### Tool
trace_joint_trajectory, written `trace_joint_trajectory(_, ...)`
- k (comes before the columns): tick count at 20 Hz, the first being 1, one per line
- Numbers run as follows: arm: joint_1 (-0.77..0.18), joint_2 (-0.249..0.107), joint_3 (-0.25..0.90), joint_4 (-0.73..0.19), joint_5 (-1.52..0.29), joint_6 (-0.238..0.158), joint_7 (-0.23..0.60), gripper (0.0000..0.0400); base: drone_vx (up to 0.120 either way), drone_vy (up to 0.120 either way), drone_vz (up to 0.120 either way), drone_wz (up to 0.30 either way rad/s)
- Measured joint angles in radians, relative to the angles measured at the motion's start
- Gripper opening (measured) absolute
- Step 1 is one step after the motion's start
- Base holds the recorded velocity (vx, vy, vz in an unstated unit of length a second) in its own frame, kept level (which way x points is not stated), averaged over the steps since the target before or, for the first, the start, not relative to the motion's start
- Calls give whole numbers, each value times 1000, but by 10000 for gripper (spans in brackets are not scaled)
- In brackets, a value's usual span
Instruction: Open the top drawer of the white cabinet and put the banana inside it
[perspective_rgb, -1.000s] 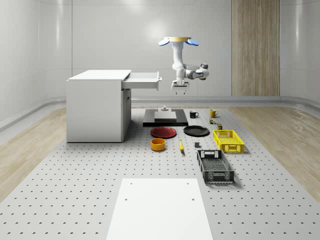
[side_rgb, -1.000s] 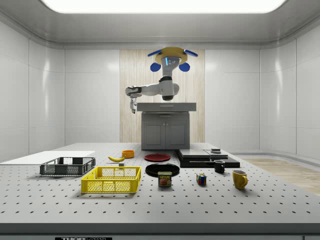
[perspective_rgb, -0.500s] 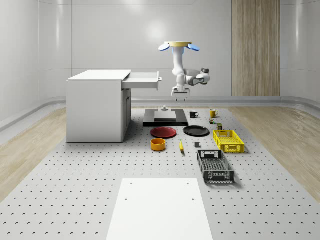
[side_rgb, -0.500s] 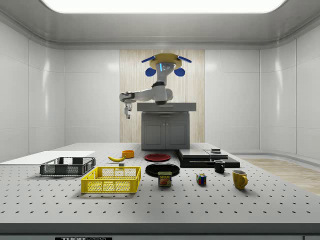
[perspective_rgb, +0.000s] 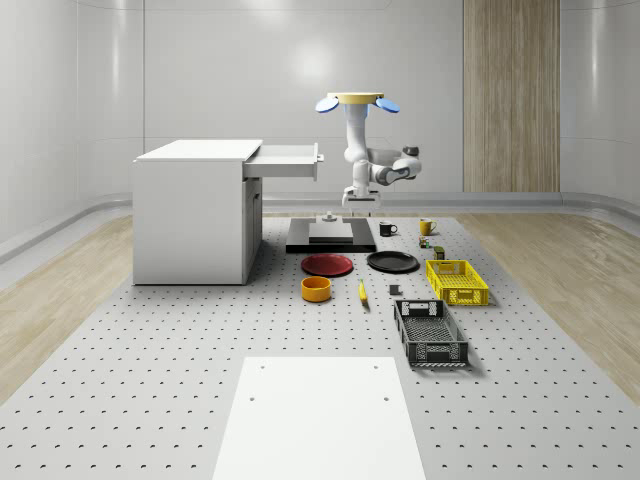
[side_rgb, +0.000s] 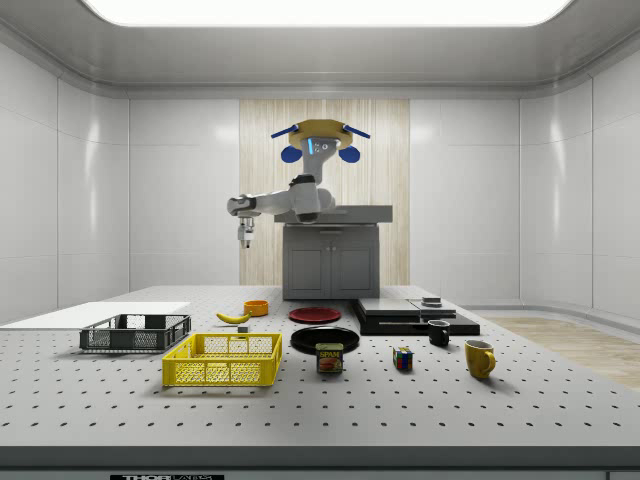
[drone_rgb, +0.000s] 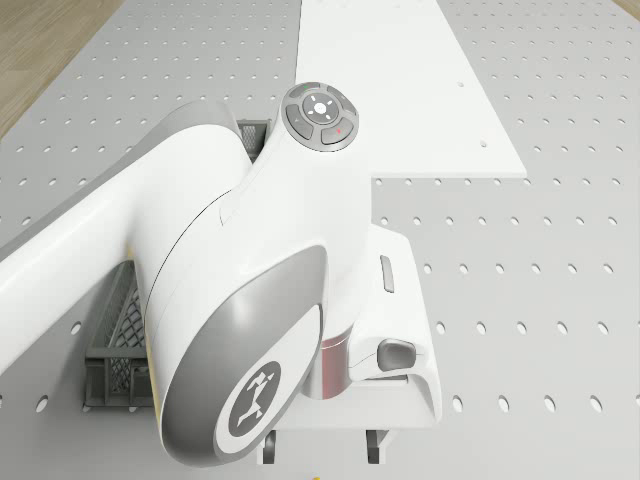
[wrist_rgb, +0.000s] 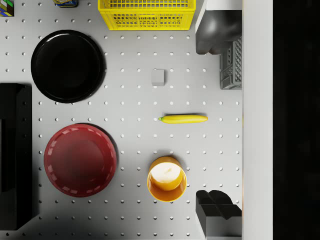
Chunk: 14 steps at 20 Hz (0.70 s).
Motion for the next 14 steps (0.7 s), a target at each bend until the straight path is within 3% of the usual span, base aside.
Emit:
trace_joint_trajectory(11, 4, -31, 1, 1, -13, 28, -3, 400, 0, -4, -120, 0)
trace_joint_trajectory(14, 4, -38, 1, 1, -16, 34, -3, 400, 93, 0, -120, 0)
